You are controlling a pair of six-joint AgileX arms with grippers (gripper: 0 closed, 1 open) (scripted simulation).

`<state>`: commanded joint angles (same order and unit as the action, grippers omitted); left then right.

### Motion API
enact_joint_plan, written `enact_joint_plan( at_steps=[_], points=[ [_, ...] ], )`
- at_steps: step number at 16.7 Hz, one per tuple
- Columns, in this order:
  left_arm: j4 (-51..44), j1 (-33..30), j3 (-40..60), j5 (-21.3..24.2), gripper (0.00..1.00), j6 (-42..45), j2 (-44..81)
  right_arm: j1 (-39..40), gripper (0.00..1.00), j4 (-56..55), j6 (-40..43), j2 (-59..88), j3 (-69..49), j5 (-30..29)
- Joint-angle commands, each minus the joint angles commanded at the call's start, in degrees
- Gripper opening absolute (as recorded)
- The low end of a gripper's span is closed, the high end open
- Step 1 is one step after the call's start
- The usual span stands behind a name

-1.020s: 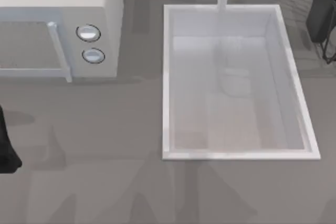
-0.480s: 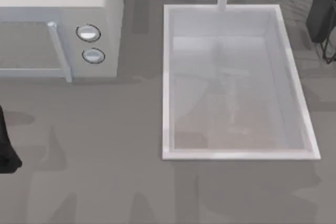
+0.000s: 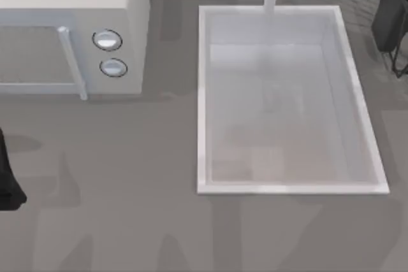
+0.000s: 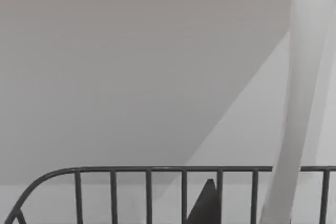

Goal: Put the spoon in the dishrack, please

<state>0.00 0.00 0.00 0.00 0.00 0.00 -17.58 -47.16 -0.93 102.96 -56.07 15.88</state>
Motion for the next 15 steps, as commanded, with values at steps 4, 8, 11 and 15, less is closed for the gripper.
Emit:
enact_joint_plan(
  at_steps=[4, 8, 11, 15],
  points=[
    [0.0, 0.0, 0.0, 0.0, 1.00, 0.0, 0.0, 0.0, 0.08, 0.0, 0.0, 0.0, 0.0, 0.0],
    [0.0, 0.0, 0.0, 0.0, 1.00, 0.0, 0.0, 0.0, 0.38, 0.0, 0.0, 0.0, 0.0, 0.0],
    [0.0, 0.0, 0.0, 0.0, 1.00, 0.0, 0.0, 0.0, 0.60, 0.0, 0.0, 0.0, 0.0, 0.0],
    [0.0, 0.0, 0.0, 0.0, 1.00, 0.0, 0.0, 0.0, 0.90, 0.0, 0.0, 0.0, 0.0, 0.0]
  ],
)
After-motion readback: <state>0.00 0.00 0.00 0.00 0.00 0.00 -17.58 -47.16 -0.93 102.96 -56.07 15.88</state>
